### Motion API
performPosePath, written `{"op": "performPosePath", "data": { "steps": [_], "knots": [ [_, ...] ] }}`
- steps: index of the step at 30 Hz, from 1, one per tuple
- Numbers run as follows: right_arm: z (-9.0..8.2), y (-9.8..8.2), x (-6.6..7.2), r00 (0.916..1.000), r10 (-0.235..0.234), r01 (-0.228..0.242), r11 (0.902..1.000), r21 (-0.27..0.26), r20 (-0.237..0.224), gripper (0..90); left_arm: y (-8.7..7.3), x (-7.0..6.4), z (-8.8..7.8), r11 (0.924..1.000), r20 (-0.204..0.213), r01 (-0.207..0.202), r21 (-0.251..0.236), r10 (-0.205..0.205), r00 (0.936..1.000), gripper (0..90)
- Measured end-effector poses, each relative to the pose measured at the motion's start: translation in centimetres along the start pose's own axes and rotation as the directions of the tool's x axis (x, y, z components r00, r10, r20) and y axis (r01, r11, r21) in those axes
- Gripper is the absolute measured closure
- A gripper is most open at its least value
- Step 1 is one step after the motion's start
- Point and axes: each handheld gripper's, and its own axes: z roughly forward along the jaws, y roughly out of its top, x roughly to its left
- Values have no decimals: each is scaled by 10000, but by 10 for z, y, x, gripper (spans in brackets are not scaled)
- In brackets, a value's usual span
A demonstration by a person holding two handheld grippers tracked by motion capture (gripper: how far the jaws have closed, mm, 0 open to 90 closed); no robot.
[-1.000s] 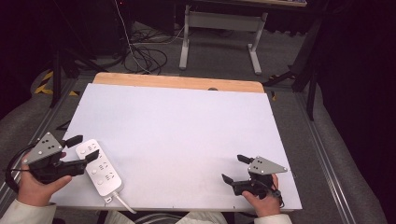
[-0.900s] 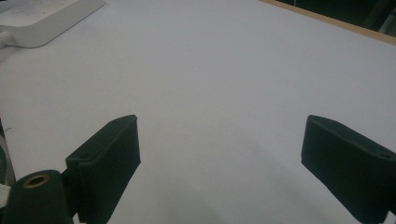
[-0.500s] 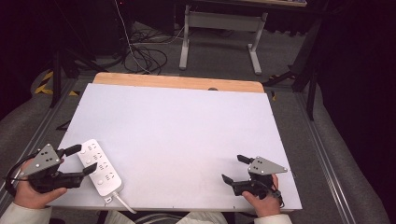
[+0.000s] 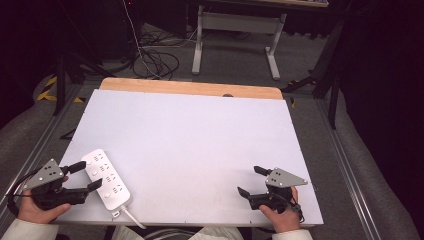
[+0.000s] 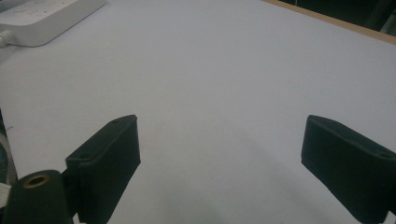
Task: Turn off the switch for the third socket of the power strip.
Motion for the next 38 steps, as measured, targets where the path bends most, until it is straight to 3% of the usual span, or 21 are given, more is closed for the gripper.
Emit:
{"op": "performPosePath", "data": {
  "steps": [5, 14, 16, 20, 23, 29, 38],
  "knots": [
    [0, 0, 0, 10000, 12, -12, 10000, 21, -36, 121, -8, 1, 0, 9998, -32, -102, 144, 103, 9999, 169],
    [0, 0, 0, 10000, -5, 5, 10000, 49, -12, 121, -13, -2, 2, 9962, 35, -695, 524, 694, 9976, 171],
    [0, 0, 0, 10000, -4, 4, 10000, 44, -6, 121, -13, -2, 3, 9969, 64, -544, 570, 541, 9985, 171],
    [1, 0, -1, 10000, 13, -13, 10000, 37, -24, 121, -13, 2, 1, 9990, 174, 131, 426, -139, 9998, 169],
    [1, 0, -1, 10000, 27, -27, 10000, 41, -28, 121, -13, 4, -1, 9989, 116, 334, 330, -338, 9994, 169],
    [1, -1, -1, 10000, 48, -48, 10000, 64, -20, 121, -12, 4, -3, 9990, 64, 428, 122, -429, 9991, 169],
    [1, -1, -1, 10000, 76, -76, 9999, 77, -10, 121, -12, 1, -2, 9998, -115, -107, 177, 109, 9999, 177]
  ]
}}
